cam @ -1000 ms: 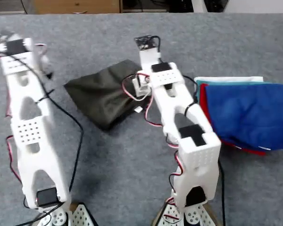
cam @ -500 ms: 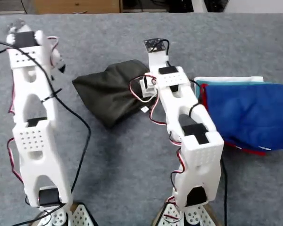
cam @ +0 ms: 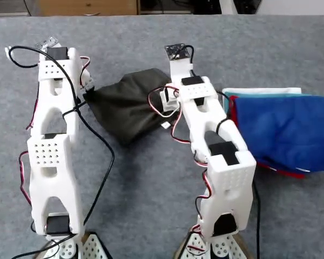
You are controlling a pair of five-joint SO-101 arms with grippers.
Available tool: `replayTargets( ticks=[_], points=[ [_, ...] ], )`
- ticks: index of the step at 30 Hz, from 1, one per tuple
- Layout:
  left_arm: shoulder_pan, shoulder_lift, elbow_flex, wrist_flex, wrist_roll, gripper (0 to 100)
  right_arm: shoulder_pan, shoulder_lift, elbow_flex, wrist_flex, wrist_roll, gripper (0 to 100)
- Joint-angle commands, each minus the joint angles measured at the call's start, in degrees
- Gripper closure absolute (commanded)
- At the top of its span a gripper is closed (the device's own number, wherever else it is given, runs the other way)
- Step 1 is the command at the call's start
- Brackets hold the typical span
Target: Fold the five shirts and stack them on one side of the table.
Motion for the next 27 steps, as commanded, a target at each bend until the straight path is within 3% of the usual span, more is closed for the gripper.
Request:
replayTargets(
  ticks=[1, 6, 11, 15, 19, 27],
  points=[
    [0.53, -0.22, -0.53, -0.88, -0.26, 86, 0.40, 0.13, 0.13, -0.62, 0.62, 99.6],
    [0.62, -0.66, -1.41, -1.23, -0.26, 86, 0.31, 0.13, 0.13, -0.62, 0.62, 99.6],
    [0.00, -0.66, -7.74, 4.48, -0.53, 86, 0.31, 0.13, 0.13, -0.62, 0.70, 99.6],
    [1.49, -0.13, -17.67, 10.29, -6.42, 87, 0.31, 0.13, 0.13, -0.62, 0.70, 99.6],
    [3.08, 0.04, -24.44, 11.16, -10.64, 90, 0.31, 0.13, 0.13, -0.62, 0.70, 99.6],
    [0.88, 7.52, -22.68, 10.99, -15.03, 88, 0.31, 0.13, 0.13, -0.62, 0.70, 99.6]
  ],
)
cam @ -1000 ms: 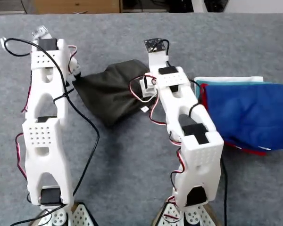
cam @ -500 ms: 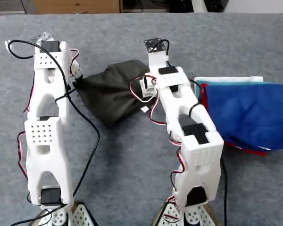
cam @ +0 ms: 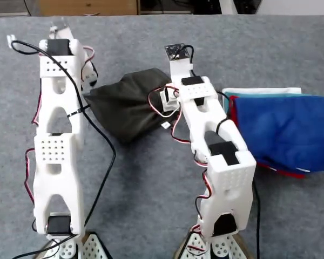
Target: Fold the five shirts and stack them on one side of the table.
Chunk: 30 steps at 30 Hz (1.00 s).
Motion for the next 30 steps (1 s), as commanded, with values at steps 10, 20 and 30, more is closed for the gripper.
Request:
replayTargets(
  ticks=[10, 20, 30],
  points=[
    [-0.70, 6.64, -8.44, 0.79, -1.76, 88, 0.31, 0.13, 0.13, -0.62, 0.53, 99.6],
    [-0.88, -1.10, -8.79, 1.14, -3.60, 88, 0.31, 0.13, 0.13, -0.62, 0.53, 99.6],
    [-0.79, -31.69, 28.92, -1.32, -5.01, 86, 0.31, 0.13, 0.13, -0.70, 0.53, 99.6]
  ],
)
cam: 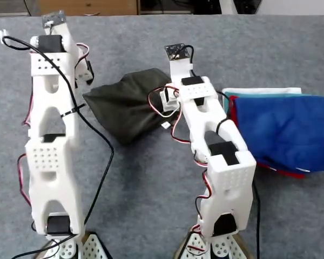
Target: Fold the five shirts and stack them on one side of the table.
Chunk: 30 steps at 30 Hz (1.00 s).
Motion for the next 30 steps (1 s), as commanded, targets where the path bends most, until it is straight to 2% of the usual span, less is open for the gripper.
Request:
replayTargets(
  ticks=[1, 5, 7, 9, 11, 18, 24, 30],
  points=[
    [0.09, -16.57, 18.64, -4.40, -0.09, 86, 0.31, 0.13, 0.13, -0.70, 0.53, 99.6],
    [-0.70, -24.48, 42.99, -25.32, -0.35, 86, 0.31, 0.13, 0.13, -0.70, 0.53, 99.6],
    [-0.18, -25.45, 53.36, -36.92, -0.35, 82, 0.31, 0.13, 0.13, -0.70, 0.53, 99.6],
    [0.88, -25.54, 60.40, -46.33, -0.09, 81, 0.31, 0.13, 0.13, -0.70, 0.53, 99.6],
    [1.05, -25.45, 63.12, -51.43, 0.00, 81, 0.31, 0.13, 0.13, -0.70, 0.53, 99.6],
    [-1.67, -25.10, 63.82, -55.38, -0.35, 81, 0.31, 0.13, 0.13, -0.70, 0.53, 99.6],
    [-2.37, -19.30, 62.86, -59.43, -0.44, 81, 0.22, 0.13, 0.13, -0.70, 0.53, 99.6],
    [-2.20, -14.81, 56.09, -53.89, -0.26, 81, 0.22, 0.13, 0.13, -0.70, 0.53, 99.6]
  ],
)
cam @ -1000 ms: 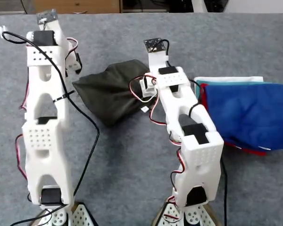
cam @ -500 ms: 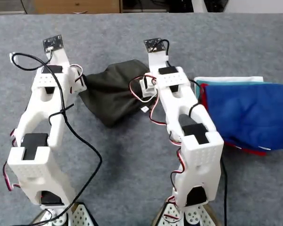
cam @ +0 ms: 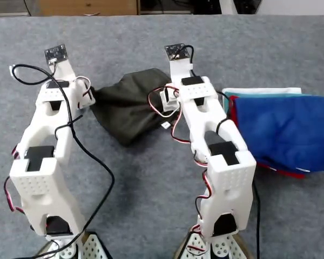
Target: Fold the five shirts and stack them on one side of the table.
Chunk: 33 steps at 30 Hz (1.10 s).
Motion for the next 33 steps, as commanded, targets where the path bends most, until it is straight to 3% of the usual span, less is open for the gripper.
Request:
replayTargets(
  ticks=[1, 7, 17, 21, 28, 33],
  points=[
    [0.00, 0.22, -5.54, 3.69, -0.18, 81, 0.22, 0.13, 0.13, -0.70, 0.53, 99.6],
    [-0.79, 0.04, -9.05, 6.68, 1.67, 81, 0.22, 0.13, 0.13, -0.70, 0.53, 99.6],
    [-0.88, -1.45, -18.64, 20.92, 0.53, 81, 0.22, 0.13, 0.13, -0.70, 0.53, 99.6],
    [1.14, -1.27, -17.05, 19.96, -1.49, 81, 0.22, 0.13, 0.13, -0.70, 0.53, 99.6],
    [1.76, 0.22, -13.19, 9.76, -1.23, 81, 0.22, 0.13, 0.13, -0.70, 0.53, 99.6],
    [0.97, 4.44, -14.33, 11.16, -1.49, 80, 0.22, 0.13, 0.13, -0.70, 0.53, 99.6]
  ],
)
